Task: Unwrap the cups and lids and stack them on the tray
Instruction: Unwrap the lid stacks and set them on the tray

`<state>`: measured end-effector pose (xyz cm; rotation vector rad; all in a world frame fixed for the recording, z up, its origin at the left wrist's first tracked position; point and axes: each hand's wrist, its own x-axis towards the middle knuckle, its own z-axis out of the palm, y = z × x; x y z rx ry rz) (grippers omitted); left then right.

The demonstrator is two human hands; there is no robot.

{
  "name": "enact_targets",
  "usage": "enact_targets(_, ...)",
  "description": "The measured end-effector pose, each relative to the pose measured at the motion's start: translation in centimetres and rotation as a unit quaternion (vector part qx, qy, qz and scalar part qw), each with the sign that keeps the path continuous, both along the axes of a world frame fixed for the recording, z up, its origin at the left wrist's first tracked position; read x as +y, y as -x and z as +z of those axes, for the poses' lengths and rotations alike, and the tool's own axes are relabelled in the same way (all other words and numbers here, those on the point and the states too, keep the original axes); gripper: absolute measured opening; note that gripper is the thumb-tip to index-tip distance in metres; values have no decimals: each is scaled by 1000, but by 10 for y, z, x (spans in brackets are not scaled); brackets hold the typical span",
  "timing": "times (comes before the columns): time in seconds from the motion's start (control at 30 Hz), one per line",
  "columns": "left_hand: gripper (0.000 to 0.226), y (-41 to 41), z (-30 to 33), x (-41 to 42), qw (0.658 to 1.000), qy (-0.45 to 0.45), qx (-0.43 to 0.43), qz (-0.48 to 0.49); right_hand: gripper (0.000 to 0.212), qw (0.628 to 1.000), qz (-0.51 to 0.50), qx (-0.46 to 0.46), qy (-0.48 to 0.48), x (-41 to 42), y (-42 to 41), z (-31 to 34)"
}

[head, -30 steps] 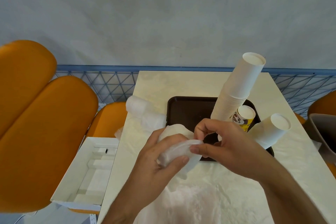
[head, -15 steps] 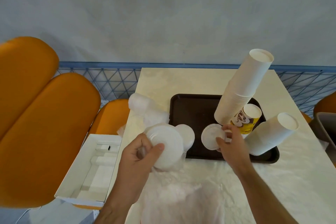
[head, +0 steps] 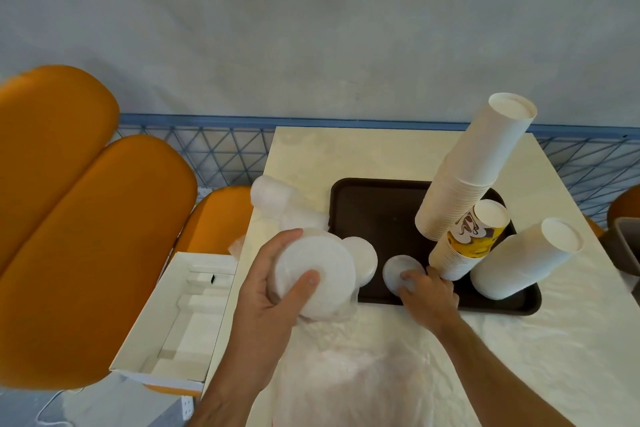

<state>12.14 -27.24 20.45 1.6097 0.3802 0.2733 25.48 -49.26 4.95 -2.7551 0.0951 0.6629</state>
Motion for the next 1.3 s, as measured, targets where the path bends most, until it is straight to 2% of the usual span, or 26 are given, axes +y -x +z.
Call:
enact_targets(0.07, 46, 0, 1, -2, 1000, -20, -9, -1, 39, 999, -4, -26, -40, 2, 2, 15)
enact_targets(0.13, 46, 0, 1, -3, 999, -39, -17, -3, 36, 986, -11, -73, -149, 9, 4, 44)
enact_targets(0.23, 46, -1, -2, -5, 997, -67, -22, -12, 26, 937, -3, -133, -324, 23, 19, 107)
enact_targets(0.33, 44, -2, -3, -8, 995, -95, -27, -28, 21, 886, 61, -181, -422, 35, 45, 164)
enact_targets(0.47, 48, -4, -5, -11, 991, -121, -34, -39, 20, 886, 133, -209, -391, 41, 58, 181)
enact_targets(0.8, 45, -4, -4, -14, 985, -162, -27, -48, 22, 896, 124, -207, -372, 43, 60, 179)
enact_targets(0.9, 44, -2, 2, -15, 992, -110, -22, -61, 23, 900, 121, -199, -369, 44, 60, 182)
enact_targets(1.0, 40, 1, 5, -12, 997, 9, -20, -73, 24, 908, 117, -182, -360, 43, 59, 185)
enact_targets(1.13, 27, -3, -3, -5, 993, 112, -9, -23, 17, 906, 101, -143, -386, 40, 58, 188)
enact_targets(1.23, 22, -4, -9, -4, 989, 145, 0, 7, 11, 891, 70, -96, -438, 36, 56, 189)
enact_targets(1.3, 22, -2, -11, -4, 992, 128, 0, 3, 9, 886, 60, -84, -453, 35, 55, 189)
